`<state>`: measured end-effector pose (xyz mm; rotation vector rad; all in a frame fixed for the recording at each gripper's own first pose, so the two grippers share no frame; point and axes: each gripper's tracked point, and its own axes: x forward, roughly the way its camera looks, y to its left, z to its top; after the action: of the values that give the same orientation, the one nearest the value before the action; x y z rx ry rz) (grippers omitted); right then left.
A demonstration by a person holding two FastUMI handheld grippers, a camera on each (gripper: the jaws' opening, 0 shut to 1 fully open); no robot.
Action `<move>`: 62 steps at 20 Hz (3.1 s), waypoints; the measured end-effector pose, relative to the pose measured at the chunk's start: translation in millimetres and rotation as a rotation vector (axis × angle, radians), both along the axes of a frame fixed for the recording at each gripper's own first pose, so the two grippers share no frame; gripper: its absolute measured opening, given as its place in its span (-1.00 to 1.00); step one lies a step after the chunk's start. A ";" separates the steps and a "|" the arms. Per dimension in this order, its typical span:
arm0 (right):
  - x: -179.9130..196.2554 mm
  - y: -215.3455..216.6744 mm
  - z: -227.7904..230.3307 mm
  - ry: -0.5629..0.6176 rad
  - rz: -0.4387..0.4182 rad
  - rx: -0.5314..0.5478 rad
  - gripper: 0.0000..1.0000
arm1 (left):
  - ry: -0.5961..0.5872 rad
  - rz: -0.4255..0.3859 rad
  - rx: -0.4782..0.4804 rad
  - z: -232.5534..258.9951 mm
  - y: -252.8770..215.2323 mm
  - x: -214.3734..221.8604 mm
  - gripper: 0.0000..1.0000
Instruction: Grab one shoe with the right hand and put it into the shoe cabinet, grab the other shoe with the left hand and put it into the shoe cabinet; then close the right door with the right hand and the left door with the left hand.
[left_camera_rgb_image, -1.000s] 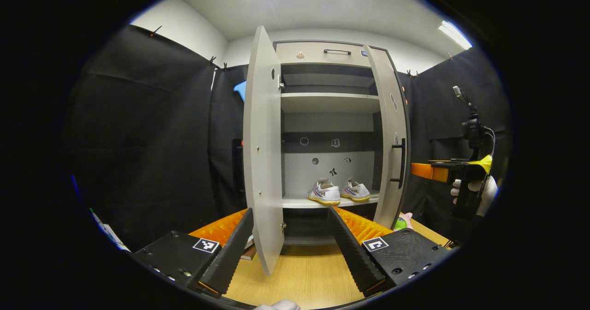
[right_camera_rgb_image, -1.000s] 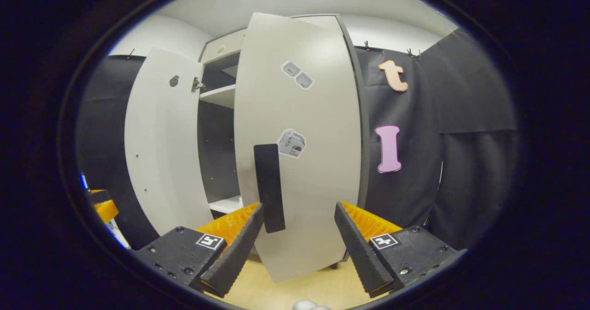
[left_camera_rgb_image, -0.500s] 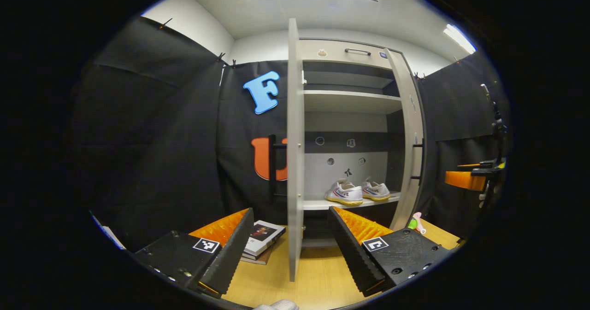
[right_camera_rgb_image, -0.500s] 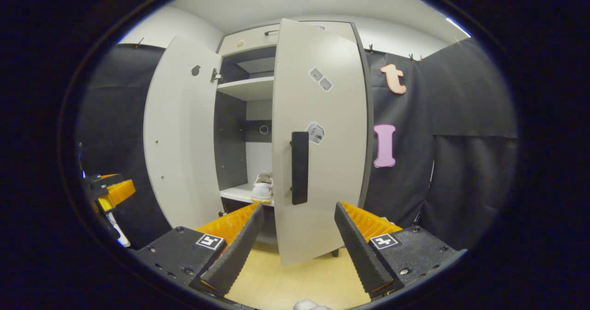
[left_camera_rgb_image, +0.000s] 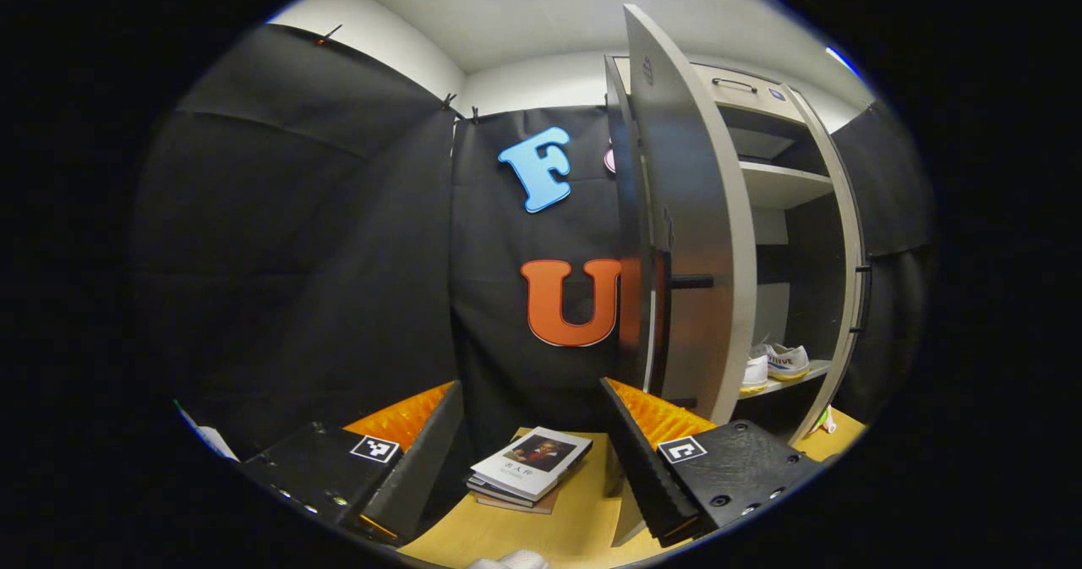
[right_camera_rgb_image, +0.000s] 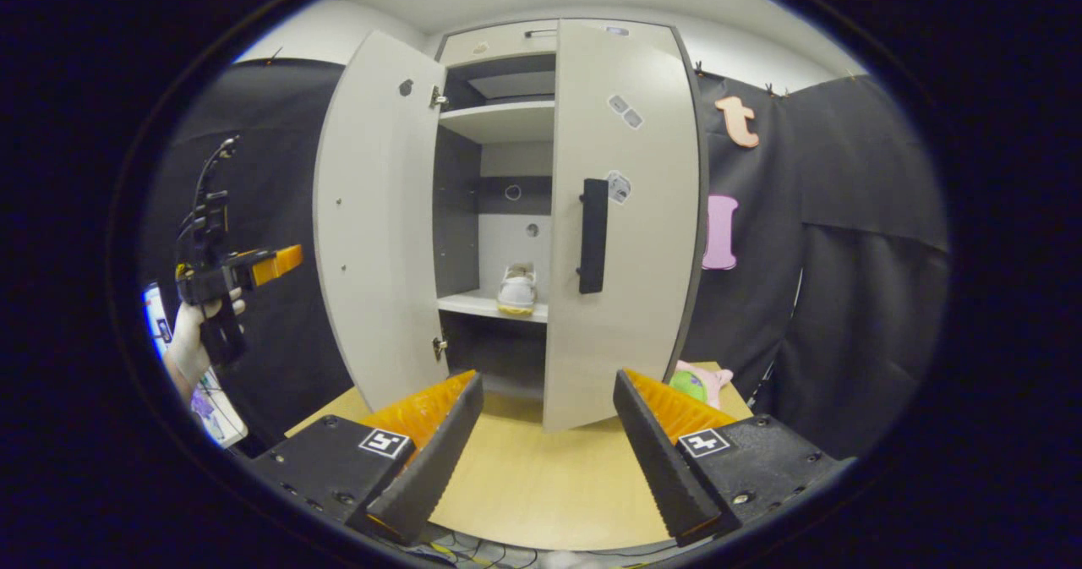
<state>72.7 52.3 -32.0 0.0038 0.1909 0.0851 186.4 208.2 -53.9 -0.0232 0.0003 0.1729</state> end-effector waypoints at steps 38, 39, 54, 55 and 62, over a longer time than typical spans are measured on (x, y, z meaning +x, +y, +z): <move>40.3 -97.4 31.7 -0.063 0.019 0.080 1.00 | 0.067 -0.169 -0.018 1.3 -214.8 0.1 0.92; 41.4 -93.2 35.6 -0.076 0.024 0.079 1.00 | 0.069 -0.166 -0.018 2.7 -213.0 -8.2 0.92; 13.0 -75.5 50.6 -0.156 -0.079 0.060 0.96 | 0.075 -0.169 -0.021 10.4 -188.9 -105.5 0.93; 9.8 -74.9 50.3 -0.159 -0.084 0.059 1.00 | 0.078 -0.169 -0.021 7.7 -189.1 -106.3 0.92; -4.2 -76.6 51.3 -0.177 -0.121 0.051 1.00 | 0.069 -0.197 -0.018 12.4 -188.8 -107.4 0.93</move>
<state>68.4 -24.3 19.3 0.0584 0.0112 -0.0305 79.0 19.3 -41.4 -0.0352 0.0726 -0.0231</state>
